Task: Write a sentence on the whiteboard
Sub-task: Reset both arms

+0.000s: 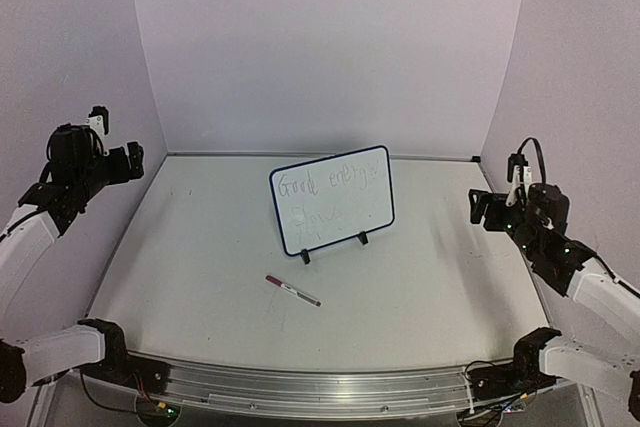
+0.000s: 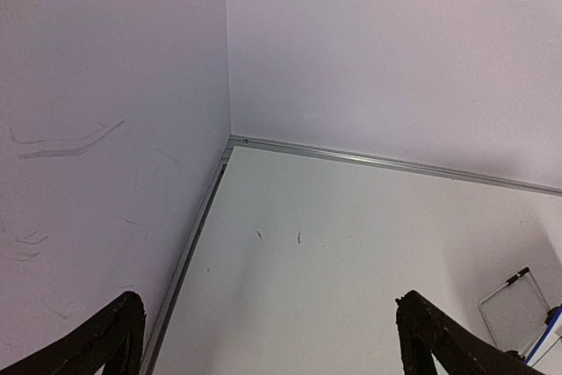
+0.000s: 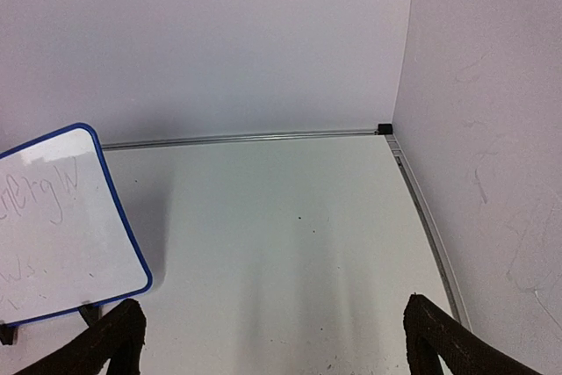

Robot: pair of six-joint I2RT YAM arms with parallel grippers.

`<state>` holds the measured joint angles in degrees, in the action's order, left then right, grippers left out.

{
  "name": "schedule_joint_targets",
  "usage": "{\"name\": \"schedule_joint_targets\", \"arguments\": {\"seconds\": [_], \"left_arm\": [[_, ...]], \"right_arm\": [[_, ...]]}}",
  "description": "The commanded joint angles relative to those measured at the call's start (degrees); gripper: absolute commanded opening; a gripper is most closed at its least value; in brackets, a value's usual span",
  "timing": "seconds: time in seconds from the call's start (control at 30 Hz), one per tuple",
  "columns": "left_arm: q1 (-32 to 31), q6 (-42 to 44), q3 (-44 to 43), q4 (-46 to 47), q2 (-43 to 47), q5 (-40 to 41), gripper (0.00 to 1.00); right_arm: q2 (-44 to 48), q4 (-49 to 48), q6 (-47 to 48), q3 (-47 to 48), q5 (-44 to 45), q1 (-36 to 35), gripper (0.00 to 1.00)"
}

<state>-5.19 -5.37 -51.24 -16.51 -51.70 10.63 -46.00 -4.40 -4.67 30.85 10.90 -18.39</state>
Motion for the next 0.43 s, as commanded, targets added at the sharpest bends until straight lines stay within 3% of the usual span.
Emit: {"name": "schedule_joint_targets", "arguments": {"seconds": [0.0, 0.4], "left_arm": [[0.12, 1.76, 0.69, 2.85, 0.27, 1.11, 0.99], [0.11, 1.89, 1.08, 3.26, 0.63, -0.26, 0.99]], "right_arm": [[1.78, -5.09, 0.72, -1.98, 2.25, 0.21, 0.98], [0.66, -5.09, 2.98, -0.2, 1.42, 0.2, 0.98]]}}
